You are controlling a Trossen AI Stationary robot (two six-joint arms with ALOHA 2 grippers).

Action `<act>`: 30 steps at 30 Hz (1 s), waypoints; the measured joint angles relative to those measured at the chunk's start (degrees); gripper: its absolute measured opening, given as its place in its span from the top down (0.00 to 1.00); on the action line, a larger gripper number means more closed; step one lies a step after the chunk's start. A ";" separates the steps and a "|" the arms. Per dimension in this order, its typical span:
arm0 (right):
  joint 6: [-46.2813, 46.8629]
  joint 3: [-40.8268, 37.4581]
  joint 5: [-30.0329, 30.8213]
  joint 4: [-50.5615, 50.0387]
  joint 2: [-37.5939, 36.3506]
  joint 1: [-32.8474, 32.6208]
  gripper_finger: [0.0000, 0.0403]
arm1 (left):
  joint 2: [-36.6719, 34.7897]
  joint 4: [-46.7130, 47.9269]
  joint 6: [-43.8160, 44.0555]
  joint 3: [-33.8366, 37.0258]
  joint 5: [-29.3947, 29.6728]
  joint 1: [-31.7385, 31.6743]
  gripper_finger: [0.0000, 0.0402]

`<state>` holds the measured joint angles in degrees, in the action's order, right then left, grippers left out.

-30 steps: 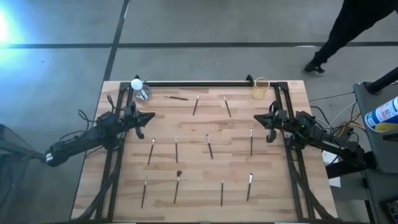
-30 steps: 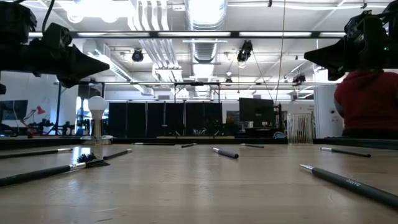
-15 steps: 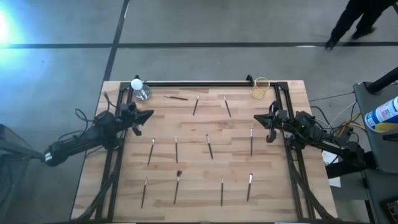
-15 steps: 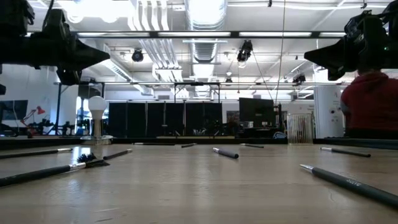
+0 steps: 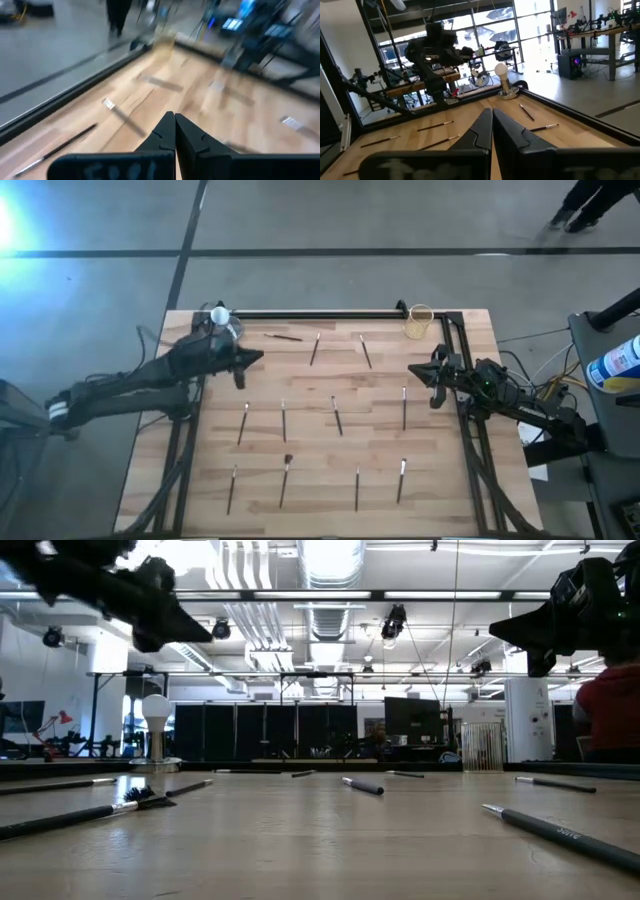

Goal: Sort items
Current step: Put the black eyeshadow brush into the gold holder

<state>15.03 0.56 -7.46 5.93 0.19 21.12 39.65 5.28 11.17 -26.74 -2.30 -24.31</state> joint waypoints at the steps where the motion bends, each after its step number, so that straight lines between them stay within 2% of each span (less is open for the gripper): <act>1: 0.00 0.00 0.00 0.00 0.00 0.00 0.98 | 2.10 0.87 -1.12 -1.84 -0.65 -0.74 1.00; 12: 0.00 0.00 -0.04 0.06 0.35 0.00 0.98 | 22.88 13.82 -10.24 -17.87 -17.07 -13.36 1.00; 17: -0.11 0.00 -0.04 -0.04 0.37 0.01 0.98 | 30.57 18.72 -11.60 -23.63 -16.72 -16.92 0.97; 25: -0.20 0.00 -0.06 -0.11 0.39 0.01 0.98 | 43.73 21.54 -17.74 -31.23 -16.73 -18.35 0.80; 30: -0.20 0.00 -0.12 -0.16 0.39 0.01 0.98 | 52.20 24.29 -22.91 -34.80 -16.39 -20.58 0.73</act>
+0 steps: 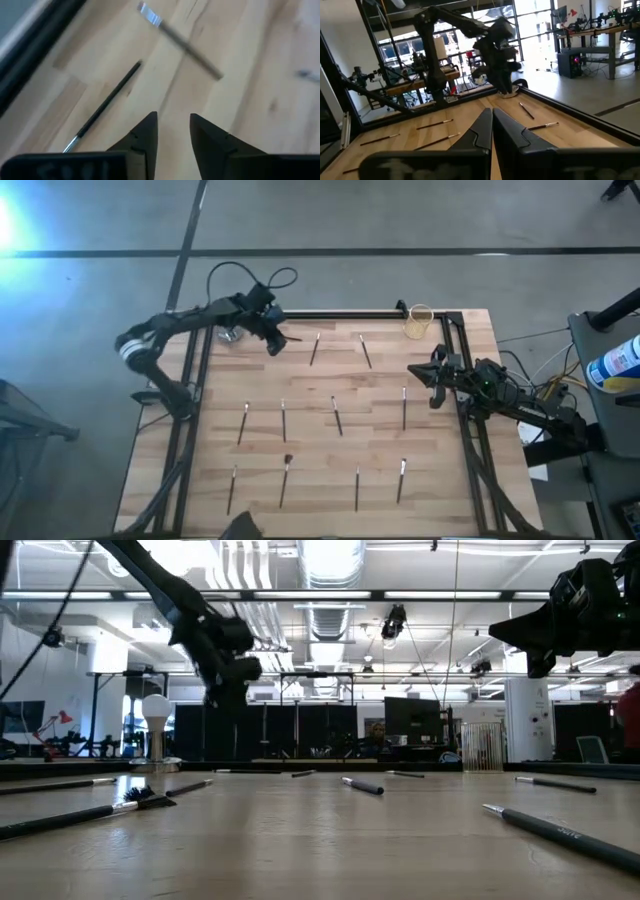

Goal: Sort items
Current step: Put the black eyeshadow brush into the gold holder

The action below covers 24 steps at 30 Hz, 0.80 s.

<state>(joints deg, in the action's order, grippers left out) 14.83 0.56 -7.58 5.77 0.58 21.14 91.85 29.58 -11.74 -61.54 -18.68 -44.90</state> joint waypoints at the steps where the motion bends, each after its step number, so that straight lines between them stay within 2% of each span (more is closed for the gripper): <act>1: 0.00 0.00 -0.06 -0.01 0.00 0.00 0.98 | 1.54 1.18 -1.08 -0.94 0.01 -0.43 0.73; 6: 0.01 0.00 -0.33 -0.01 0.00 -0.01 0.98 | 7.82 3.61 -5.30 -4.52 3.11 -2.13 0.73; 12: 0.02 0.00 -0.43 -0.06 0.00 -0.01 0.98 | 11.85 4.93 -9.23 -7.58 7.55 -3.36 0.73; 18: -0.21 0.00 -0.44 -1.76 0.00 -0.01 0.98 | 13.54 5.05 -12.29 -8.30 11.85 -4.62 0.73; 24: -0.31 0.00 -0.43 -2.20 -0.04 -0.01 0.98 | 14.50 5.35 -13.12 -8.17 12.65 -6.88 0.73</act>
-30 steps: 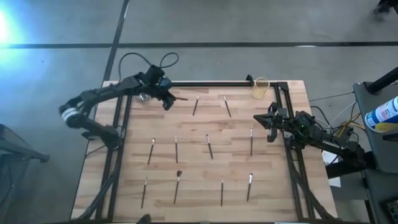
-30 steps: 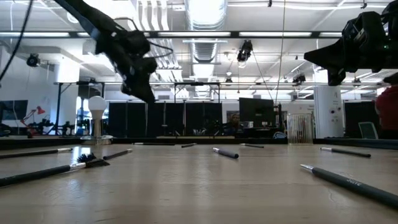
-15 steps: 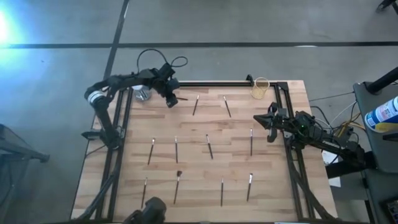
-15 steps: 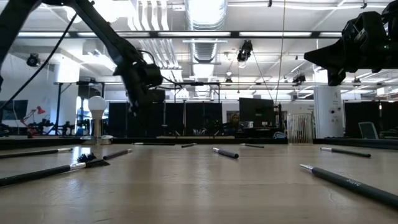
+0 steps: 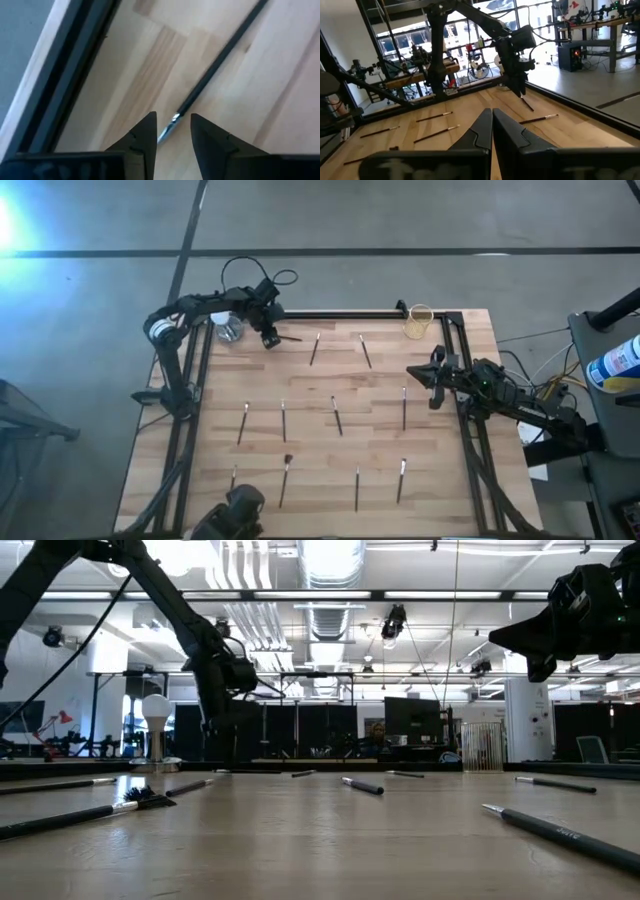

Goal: Sort items
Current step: Put the black eyeshadow brush into the gold holder

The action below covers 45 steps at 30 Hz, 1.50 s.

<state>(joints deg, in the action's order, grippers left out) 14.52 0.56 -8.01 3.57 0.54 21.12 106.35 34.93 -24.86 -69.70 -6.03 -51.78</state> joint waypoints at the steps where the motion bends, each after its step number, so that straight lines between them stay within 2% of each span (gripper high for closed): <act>1: -0.13 0.00 0.00 0.00 0.00 0.00 0.98 | 0.13 -0.08 -0.28 0.11 0.05 -0.34 0.73; 11: -0.07 0.00 0.00 0.04 0.00 0.00 0.98 | 1.00 0.05 -3.33 1.35 -0.34 -1.58 0.73; 18: 0.07 0.00 0.02 0.07 0.00 0.00 0.98 | 0.95 4.76 -4.94 1.51 -0.10 -1.12 0.87; 22: 0.36 0.00 0.02 0.09 0.00 0.00 0.98 | 0.87 5.02 -5.86 2.69 1.92 0.29 0.94; 33: 1.75 0.00 0.02 0.51 -0.02 0.00 0.98 | -0.42 9.47 -4.08 3.48 3.62 3.68 1.00; 35: 2.89 -0.01 0.02 1.64 0.00 0.00 0.98 | -1.43 10.70 -2.94 3.61 2.30 4.23 1.00; 40: 7.78 0.00 0.02 6.38 0.34 0.00 0.98 | -5.13 14.53 2.35 3.93 -6.08 5.54 1.00; 45: 7.82 0.00 -0.89 7.64 1.62 0.00 0.98 | -8.86 14.91 7.78 3.77 -9.38 8.53 1.00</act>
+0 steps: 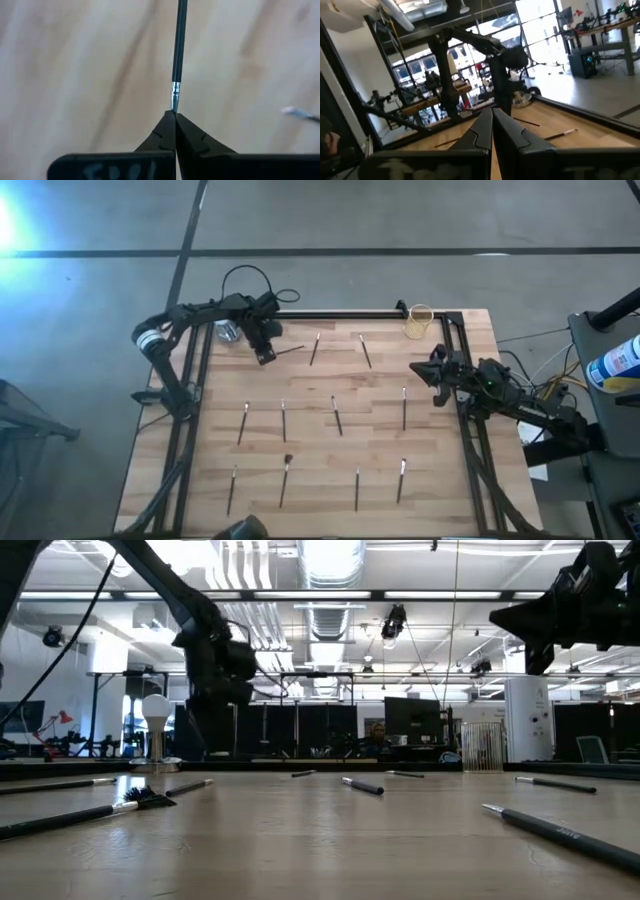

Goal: Sort items
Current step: Put the black eyeshadow brush into the gold holder

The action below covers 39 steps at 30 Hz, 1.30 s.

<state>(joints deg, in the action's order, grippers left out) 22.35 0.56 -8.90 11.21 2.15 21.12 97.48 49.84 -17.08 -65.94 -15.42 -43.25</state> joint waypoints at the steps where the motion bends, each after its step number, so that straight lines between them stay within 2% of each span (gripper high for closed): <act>1: 0.00 0.00 -0.39 0.16 0.54 0.00 0.98 | -0.73 -0.02 1.46 -0.02 -1.17 0.72 1.00; 9: -2.77 0.00 -0.58 2.86 8.66 -1.95 0.98 | -2.79 -2.67 17.72 -0.08 -8.70 6.57 1.00; 16: -6.32 0.00 -0.35 10.97 19.46 -3.29 0.98 | -2.80 -12.05 27.24 -0.09 -15.53 12.21 1.00; 23: -6.57 0.81 -0.40 17.53 30.53 -3.39 0.98 | -2.81 -19.21 34.85 -0.12 -17.68 15.79 1.00; 28: -10.70 8.04 -0.50 15.51 39.94 -3.39 0.95 | -2.81 -21.32 37.09 -0.15 -17.94 16.60 1.00; 39: -25.18 34.20 -0.56 -5.47 65.76 -3.39 0.74 | -2.81 -23.22 37.09 -0.23 -17.84 16.61 1.00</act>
<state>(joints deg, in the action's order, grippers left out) -2.83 34.76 -9.46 5.74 67.91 17.74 94.67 26.61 20.01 -66.17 -33.26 -26.63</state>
